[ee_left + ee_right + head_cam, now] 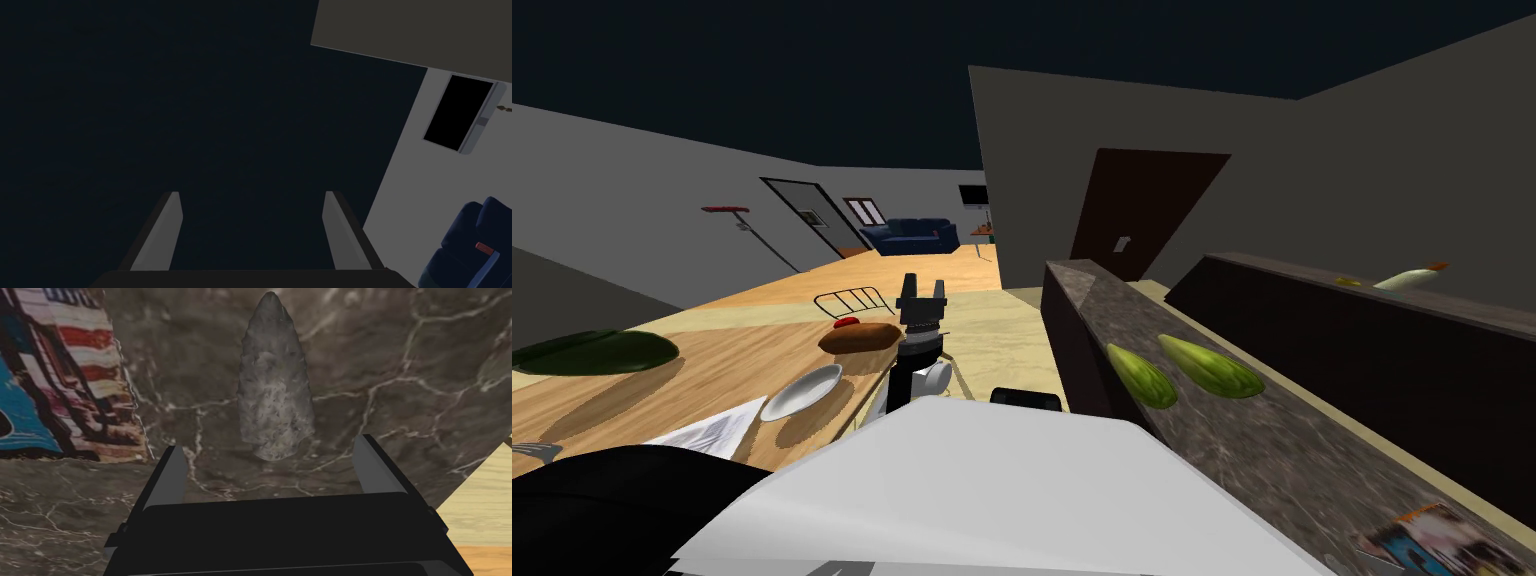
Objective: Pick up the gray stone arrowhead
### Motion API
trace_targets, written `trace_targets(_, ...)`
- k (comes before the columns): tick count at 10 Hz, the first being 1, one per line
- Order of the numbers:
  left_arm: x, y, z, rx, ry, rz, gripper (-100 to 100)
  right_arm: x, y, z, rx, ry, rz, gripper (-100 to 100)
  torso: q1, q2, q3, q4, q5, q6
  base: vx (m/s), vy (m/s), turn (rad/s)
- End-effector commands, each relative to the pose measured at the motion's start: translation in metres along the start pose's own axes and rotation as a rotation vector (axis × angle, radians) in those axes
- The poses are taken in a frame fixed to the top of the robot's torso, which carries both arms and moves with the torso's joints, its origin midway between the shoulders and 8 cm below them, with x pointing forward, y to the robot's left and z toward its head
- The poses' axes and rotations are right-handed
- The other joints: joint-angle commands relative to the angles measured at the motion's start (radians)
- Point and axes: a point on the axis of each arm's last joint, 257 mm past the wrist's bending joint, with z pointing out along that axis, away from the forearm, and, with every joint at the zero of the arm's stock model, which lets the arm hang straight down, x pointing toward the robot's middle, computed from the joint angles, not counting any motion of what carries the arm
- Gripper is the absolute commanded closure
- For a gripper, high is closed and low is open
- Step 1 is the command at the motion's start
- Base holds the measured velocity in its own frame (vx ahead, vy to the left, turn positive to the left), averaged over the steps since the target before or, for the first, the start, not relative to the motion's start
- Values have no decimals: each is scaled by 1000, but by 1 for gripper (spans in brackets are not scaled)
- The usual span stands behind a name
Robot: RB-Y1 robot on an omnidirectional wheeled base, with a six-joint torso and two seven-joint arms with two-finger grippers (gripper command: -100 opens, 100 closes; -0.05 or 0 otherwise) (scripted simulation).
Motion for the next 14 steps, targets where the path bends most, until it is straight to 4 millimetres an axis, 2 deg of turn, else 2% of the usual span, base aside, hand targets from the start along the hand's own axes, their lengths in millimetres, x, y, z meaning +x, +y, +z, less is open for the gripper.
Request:
trace_targets(1,0,0,0,0,0,0,0,20,-2,-4,-8,59,-20,-100,0,0,0,0,0,0,-42,9,99)
trace_targets(2,0,0,0,0,0,0,0,33,-1,-8,-15,101,-34,-100,0,0,0,0,0,0,-37,10,100)
trace_targets(3,0,0,0,0,0,0,0,26,-3,-8,-10,75,-25,-100,0,0,0,0,0,0,-16,2,20)
trace_targets(4,0,0,0,0,0,0,0,28,-3,-8,-12,79,-27,0,0,-1,0,0,0,0,0,0,0)
trace_targets(5,0,0,0,0,0,0,0,37,4,-2,-10,80,-16,-100,-1,-2,-1,0,0,0,11,-13,67)
trace_targets(8,0,0,0,0,0,0,0,57,21,13,-11,83,6,-100,-3,-5,-3,-1,-1,0,40,-34,94)
trace_targets(9,0,0,0,0,0,0,0,53,17,11,-10,82,4,-100,-3,-5,-3,-1,-1,0,14,-15,4)
trace_targets(10,0,0,0,0,0,0,0,54,18,11,-12,83,3,100,-4,-4,-2,-1,-2,0,0,0,0)
trace_targets(14,0,0,0,0,0,0,0,54,18,11,-12,83,4,100,-4,-3,-1,0,-2,0,0,0,0)
